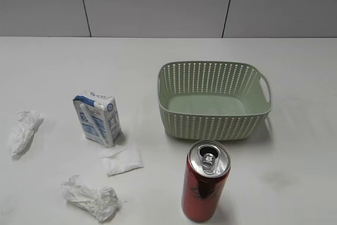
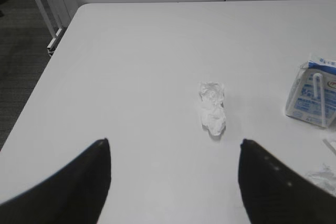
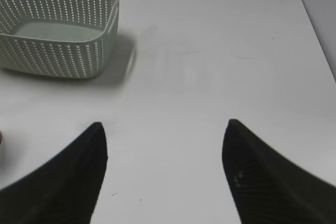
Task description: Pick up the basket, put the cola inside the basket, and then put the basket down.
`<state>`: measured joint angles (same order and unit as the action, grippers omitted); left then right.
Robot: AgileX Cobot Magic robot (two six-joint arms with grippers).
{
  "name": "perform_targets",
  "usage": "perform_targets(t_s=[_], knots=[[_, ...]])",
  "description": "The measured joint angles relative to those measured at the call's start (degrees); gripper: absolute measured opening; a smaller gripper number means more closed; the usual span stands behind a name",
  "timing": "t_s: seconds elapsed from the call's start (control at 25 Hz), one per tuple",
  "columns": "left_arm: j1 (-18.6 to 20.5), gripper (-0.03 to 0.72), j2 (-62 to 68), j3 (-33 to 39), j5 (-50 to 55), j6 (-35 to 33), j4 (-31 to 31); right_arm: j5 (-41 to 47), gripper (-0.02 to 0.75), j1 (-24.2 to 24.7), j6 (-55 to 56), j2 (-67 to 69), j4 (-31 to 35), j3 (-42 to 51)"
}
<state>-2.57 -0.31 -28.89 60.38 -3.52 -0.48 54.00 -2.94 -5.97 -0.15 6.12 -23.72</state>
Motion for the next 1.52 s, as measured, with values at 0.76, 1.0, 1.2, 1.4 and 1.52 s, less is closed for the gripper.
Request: perform_targets(t_s=[0.76,1.0,1.2,1.4,1.52], knots=[[0.00,0.576,4.51,-4.21,-17.54,0.00,-2.52,0.00,0.520,0.00,0.01,0.00,0.00,0.00],[0.00,0.576,18.25,-6.67,-28.46,0.00,-11.22,0.00,0.520,0.00,0.01,0.00,0.00,0.00],[0.00,0.576,32.57,-11.62,-30.39,0.00,-14.50,0.00,0.520,0.00,0.10,0.00,0.00,0.00],[-1.65,0.576,47.04,-19.61,-30.39,0.00,-15.09,0.00,0.520,-0.04,0.10,0.00,0.00,0.00],[-4.24,0.576,54.82,-25.25,-29.53,0.00,-15.34,0.00,0.520,-0.04,0.10,0.00,0.00,0.00]])
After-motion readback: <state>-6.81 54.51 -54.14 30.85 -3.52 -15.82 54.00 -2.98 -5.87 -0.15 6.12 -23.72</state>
